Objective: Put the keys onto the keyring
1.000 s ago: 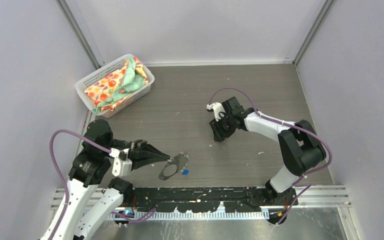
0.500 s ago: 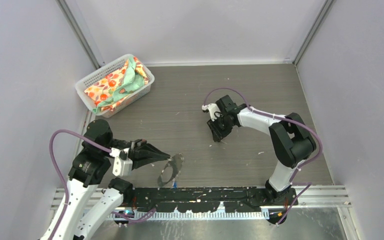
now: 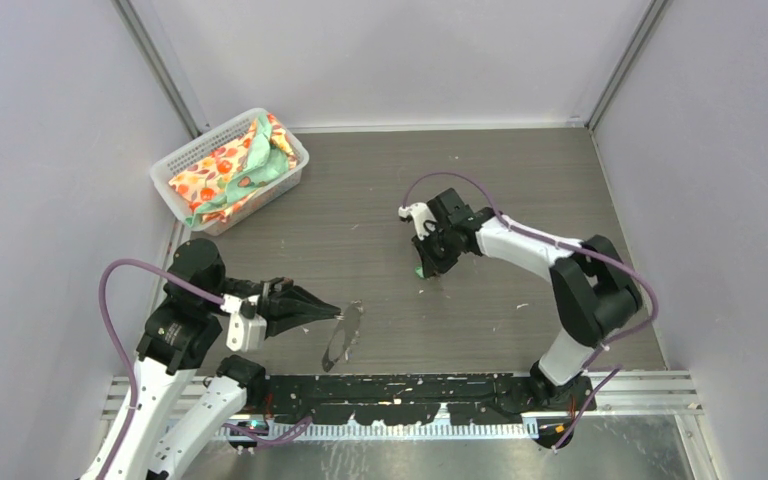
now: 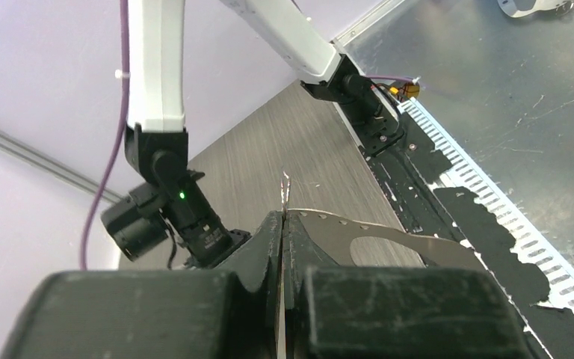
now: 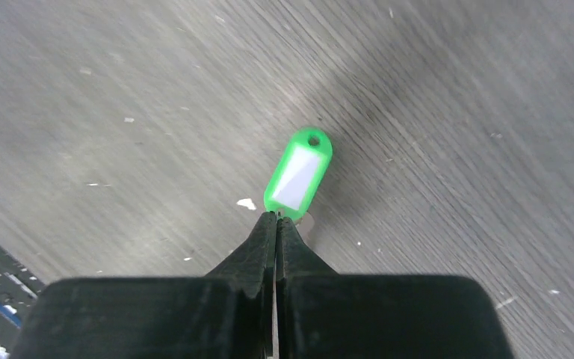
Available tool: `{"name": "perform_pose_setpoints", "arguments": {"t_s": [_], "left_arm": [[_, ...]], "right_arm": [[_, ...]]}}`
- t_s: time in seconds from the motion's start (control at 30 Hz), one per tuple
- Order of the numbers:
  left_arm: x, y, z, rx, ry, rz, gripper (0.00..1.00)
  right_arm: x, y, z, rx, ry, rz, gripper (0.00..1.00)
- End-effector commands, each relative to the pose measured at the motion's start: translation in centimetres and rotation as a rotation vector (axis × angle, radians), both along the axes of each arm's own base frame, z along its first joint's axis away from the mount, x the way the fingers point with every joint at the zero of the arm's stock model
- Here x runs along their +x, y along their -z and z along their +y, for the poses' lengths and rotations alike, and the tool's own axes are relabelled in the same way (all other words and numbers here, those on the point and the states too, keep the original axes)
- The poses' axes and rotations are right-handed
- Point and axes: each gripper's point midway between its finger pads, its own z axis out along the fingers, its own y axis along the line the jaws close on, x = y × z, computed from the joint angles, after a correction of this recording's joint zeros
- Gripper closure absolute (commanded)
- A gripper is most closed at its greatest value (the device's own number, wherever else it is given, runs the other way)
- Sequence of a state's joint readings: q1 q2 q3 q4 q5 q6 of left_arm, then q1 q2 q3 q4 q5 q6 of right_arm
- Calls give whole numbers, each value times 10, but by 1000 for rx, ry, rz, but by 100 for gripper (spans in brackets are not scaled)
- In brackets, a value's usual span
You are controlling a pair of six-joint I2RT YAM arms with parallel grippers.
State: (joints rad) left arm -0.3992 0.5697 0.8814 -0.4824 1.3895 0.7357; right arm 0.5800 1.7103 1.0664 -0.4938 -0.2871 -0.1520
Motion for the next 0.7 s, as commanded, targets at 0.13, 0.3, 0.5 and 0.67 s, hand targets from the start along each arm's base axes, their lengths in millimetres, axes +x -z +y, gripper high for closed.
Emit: {"name": "perform_pose_setpoints", "arguments": {"t_s": [0.13, 0.3, 0.5, 0.67], "left_arm": [[-7, -15, 0, -7, 31, 28, 100], [-4, -15, -2, -1, 36, 91, 100], [-11, -22, -3, 17, 91, 192, 100], [-17, -26, -1, 33, 130, 228, 100]], "right_arm": [[-31, -167, 51, 364, -189, -440, 99], [-83, -239, 64, 502, -351, -572, 99], [-139, -294, 68, 597, -587, -679, 99], [-163, -324, 73, 642, -747, -762, 99]]}}
